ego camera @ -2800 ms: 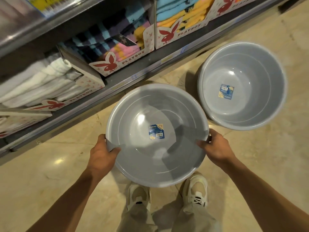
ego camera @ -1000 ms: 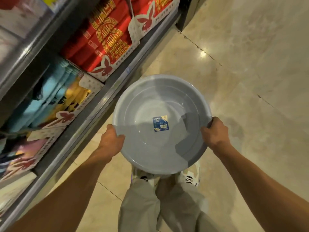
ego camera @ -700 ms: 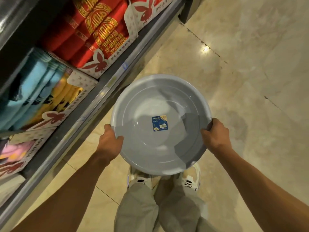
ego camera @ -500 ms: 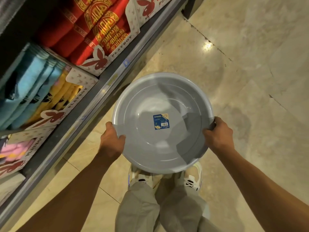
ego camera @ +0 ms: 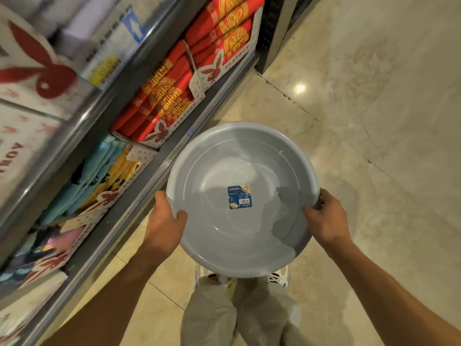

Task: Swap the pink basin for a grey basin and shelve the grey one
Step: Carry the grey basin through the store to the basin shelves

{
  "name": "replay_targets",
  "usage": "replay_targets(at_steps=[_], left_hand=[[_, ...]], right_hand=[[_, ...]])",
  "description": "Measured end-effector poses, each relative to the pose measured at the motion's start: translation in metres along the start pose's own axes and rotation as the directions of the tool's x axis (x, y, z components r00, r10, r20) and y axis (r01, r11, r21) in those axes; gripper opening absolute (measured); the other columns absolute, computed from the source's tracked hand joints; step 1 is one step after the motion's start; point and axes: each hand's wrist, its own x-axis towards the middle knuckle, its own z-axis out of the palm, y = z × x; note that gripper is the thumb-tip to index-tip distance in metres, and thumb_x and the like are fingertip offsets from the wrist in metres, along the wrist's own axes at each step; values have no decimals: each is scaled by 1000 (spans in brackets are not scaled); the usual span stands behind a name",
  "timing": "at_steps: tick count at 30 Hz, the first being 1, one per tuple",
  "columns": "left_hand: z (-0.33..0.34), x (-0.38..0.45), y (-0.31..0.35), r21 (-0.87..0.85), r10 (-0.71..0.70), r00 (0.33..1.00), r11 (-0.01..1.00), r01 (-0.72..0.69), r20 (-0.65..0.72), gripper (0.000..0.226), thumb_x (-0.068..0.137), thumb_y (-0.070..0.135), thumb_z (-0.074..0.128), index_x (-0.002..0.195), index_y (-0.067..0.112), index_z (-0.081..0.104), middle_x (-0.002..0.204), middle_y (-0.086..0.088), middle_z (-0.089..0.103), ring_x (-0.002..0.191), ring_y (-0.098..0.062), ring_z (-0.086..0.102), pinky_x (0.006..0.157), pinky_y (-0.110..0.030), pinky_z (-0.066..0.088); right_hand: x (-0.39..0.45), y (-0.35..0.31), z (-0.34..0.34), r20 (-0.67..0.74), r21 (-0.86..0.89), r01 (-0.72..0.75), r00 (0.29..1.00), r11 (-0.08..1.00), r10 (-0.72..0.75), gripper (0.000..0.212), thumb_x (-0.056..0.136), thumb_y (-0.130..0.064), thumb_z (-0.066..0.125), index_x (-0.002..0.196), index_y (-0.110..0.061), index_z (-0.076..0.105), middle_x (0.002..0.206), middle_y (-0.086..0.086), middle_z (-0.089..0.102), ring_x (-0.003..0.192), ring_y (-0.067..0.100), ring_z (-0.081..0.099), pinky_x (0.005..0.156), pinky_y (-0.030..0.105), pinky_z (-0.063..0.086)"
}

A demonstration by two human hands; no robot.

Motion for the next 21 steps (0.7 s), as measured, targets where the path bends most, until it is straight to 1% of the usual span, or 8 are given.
replay_targets(at_steps=[4,8,10,12,15,17,19,21], left_hand=[[-35,-43,70,-31,101,993,994,-103,-69,33,94,19,59,111,35,36,98,10,61,80,-11,65,46,-13,46],[-81,-100,162,-96,224,967,967,-236,-121,27,91,24,63,110,34,46,94,16,62,78,-4,64,48,-11,44],[-112,-139,215,-172,271,955,942,-289,-121,28,90,21,67,110,34,52,96,13,65,78,-5,67,54,-20,48],[-142,-183,269,-252,316,943,908,-334,-110,31,89,17,68,112,35,56,100,12,67,83,-5,68,60,-25,51],[-186,-251,347,-353,394,912,842,-407,-111,36,89,7,65,119,26,63,102,7,73,91,-14,71,68,-32,57],[-215,-300,396,-377,485,865,783,-495,-127,42,87,0,63,117,30,66,94,17,75,83,-4,72,61,-19,56],[-243,-348,437,-382,550,822,735,-560,-145,45,86,-1,62,112,36,65,87,30,73,74,4,70,51,-10,50],[-266,-392,470,-426,583,801,695,-579,-138,43,84,3,65,106,41,64,89,21,75,76,-5,71,53,-19,51]], right_hand=[[-39,-50,-67,-100,129,86,992,988,-73,27,79,-13,61,103,-25,61,82,-6,66,74,18,64,54,33,52],[-94,-112,-163,-188,278,103,981,955,-51,40,77,-22,56,113,-37,63,90,-16,70,77,5,66,57,26,52],[-130,-145,-219,-222,358,120,974,926,-41,45,76,-19,55,113,-41,67,92,-13,73,80,15,68,64,37,58],[-169,-179,-277,-250,431,158,967,889,-51,45,75,-14,55,110,-38,70,92,-9,74,82,26,69,66,43,60],[-229,-223,-354,-312,520,185,950,834,-17,48,74,-9,55,110,-36,72,92,-7,76,78,19,72,55,31,56],[-269,-245,-403,-351,581,214,936,786,4,45,75,-9,56,106,-36,73,88,-10,76,69,10,71,49,21,52],[-307,-266,-449,-377,619,237,926,749,19,35,75,-11,58,98,-33,73,82,-7,76,60,8,70,44,20,50],[-347,-283,-490,-411,640,276,912,717,16,29,79,-6,58,90,-28,73,72,-7,74,53,7,67,41,21,49]])
